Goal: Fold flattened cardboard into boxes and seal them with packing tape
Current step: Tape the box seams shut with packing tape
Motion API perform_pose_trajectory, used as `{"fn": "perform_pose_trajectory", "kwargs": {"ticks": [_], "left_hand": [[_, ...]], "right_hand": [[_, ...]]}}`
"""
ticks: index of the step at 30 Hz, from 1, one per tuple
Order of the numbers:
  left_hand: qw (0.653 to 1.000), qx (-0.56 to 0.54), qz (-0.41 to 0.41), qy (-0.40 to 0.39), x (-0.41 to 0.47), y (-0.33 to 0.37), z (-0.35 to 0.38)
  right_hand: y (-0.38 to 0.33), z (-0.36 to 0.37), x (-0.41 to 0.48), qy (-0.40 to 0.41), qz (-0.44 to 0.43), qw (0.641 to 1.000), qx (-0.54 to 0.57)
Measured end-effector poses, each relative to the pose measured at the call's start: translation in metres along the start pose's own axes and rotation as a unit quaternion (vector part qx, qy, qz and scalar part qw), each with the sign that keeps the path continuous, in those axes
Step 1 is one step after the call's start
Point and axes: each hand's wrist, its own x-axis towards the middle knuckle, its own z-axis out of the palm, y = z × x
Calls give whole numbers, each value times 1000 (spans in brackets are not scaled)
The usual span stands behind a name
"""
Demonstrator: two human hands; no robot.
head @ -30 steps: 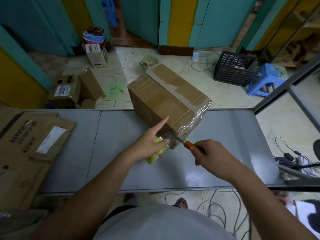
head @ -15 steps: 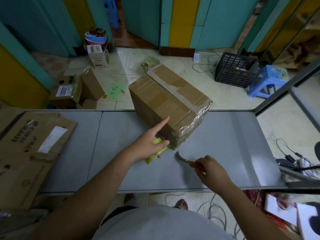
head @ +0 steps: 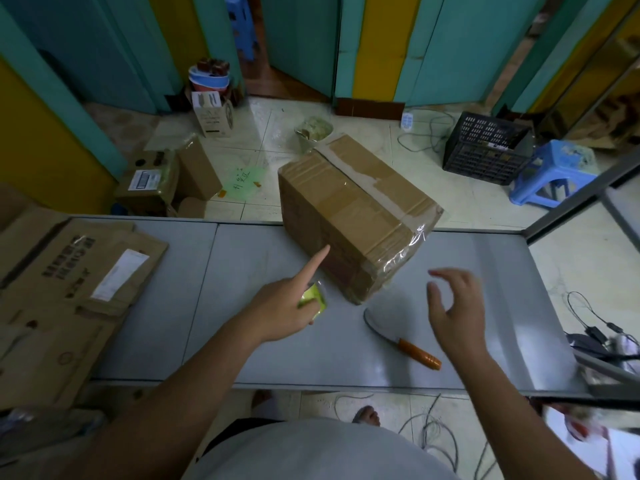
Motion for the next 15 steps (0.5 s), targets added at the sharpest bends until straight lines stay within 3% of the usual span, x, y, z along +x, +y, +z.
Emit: {"fn": "perform_pose_trajectory", "kwargs": {"ticks": [3,6,10,15], "left_hand": [[993,117,-10,29,-16,-31,-2],[978,204,-15,41,-30,-65,-7],[980,197,-11,39,-40,-100,-12],[970,217,-92,54,-46,-110,-5]], "right_hand": [[-30,-12,46,42,-59,997,35],[-46,-11,73,14,-72,997,20],[-56,-3,81,-75,-47,996,-2],[-55,5,74,-112,-22,993,-14]]}}
